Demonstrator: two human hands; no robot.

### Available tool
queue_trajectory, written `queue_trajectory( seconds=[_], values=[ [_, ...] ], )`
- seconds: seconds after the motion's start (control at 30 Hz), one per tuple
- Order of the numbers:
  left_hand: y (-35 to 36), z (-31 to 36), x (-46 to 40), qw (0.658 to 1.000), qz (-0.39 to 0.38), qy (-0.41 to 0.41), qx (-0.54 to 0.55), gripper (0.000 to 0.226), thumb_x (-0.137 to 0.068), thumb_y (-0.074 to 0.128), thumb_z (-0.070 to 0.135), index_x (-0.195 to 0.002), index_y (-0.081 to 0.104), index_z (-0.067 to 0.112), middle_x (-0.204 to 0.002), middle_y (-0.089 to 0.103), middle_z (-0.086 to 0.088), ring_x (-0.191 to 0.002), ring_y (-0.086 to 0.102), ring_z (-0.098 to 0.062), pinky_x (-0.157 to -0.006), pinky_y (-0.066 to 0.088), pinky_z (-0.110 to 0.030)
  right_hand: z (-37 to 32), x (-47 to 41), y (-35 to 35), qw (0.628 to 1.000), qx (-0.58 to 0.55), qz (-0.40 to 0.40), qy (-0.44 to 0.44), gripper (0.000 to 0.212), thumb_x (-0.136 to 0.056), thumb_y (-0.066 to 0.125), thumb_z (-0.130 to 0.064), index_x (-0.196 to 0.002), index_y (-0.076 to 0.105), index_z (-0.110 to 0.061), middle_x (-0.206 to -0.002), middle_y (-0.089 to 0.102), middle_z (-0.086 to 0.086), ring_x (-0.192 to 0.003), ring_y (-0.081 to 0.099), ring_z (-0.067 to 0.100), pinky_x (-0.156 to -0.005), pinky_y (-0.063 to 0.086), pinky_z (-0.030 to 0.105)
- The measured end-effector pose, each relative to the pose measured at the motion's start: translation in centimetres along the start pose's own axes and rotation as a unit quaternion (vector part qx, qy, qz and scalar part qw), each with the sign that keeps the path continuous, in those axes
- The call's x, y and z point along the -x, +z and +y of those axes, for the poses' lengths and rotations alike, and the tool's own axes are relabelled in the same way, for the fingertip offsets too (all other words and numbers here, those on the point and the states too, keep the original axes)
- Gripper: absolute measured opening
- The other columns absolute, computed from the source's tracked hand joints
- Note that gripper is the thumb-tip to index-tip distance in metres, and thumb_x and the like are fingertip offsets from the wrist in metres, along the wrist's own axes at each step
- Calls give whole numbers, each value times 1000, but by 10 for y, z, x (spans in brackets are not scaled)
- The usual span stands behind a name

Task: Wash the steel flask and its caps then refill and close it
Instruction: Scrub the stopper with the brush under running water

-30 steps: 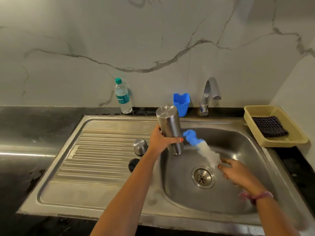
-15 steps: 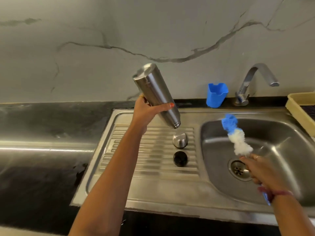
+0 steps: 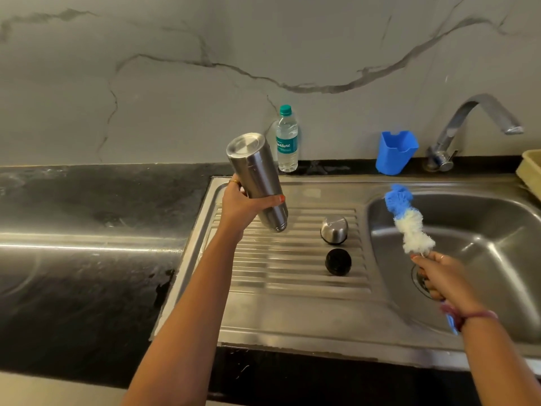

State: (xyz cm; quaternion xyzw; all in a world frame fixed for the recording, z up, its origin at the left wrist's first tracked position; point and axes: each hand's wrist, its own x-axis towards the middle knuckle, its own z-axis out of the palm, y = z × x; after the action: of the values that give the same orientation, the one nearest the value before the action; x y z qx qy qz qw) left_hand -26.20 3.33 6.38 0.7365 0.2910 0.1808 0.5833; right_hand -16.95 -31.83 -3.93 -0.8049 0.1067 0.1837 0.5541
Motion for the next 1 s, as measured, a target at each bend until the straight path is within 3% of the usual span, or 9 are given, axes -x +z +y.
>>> queue_trajectory(
  seconds=[0.23,0.43,0.83,1.0],
  values=[
    [7,-25,0,1000,-5,-8,-27,80,-57,96,19,-120,48,26,-111,60,9,-98,58,-7,-72,45,-16,0,3,10,1000,-7,6,4,19,-93,58,-25,-111,61,-20,-59,45,0,-38,30,8,-33,23,14],
    [21,-36,2,999,-14,-6,-39,81,-58,95,18,-121,44,28,-114,57,9,-107,55,-13,-93,49,-31,0,5,15,1000,-12,8,15,22,-93,58,-25,-114,60,-19,-59,47,0,-36,29,7,-32,22,15],
    [37,-38,9,998,-39,4,-58,81,-59,95,20,-121,43,28,-112,53,11,-106,52,-11,-92,46,-28,4,4,13,1000,0,21,23,17,-93,58,-23,-109,61,-18,-62,45,1,-39,29,9,-33,21,15],
    [38,-38,11,996,-41,3,-73,87,-61,94,21,-132,44,22,-120,55,7,-107,49,-10,-96,45,-29,4,7,13,1000,3,17,20,15,-93,58,-23,-107,61,-18,-63,45,1,-42,29,9,-32,21,16]
  ],
)
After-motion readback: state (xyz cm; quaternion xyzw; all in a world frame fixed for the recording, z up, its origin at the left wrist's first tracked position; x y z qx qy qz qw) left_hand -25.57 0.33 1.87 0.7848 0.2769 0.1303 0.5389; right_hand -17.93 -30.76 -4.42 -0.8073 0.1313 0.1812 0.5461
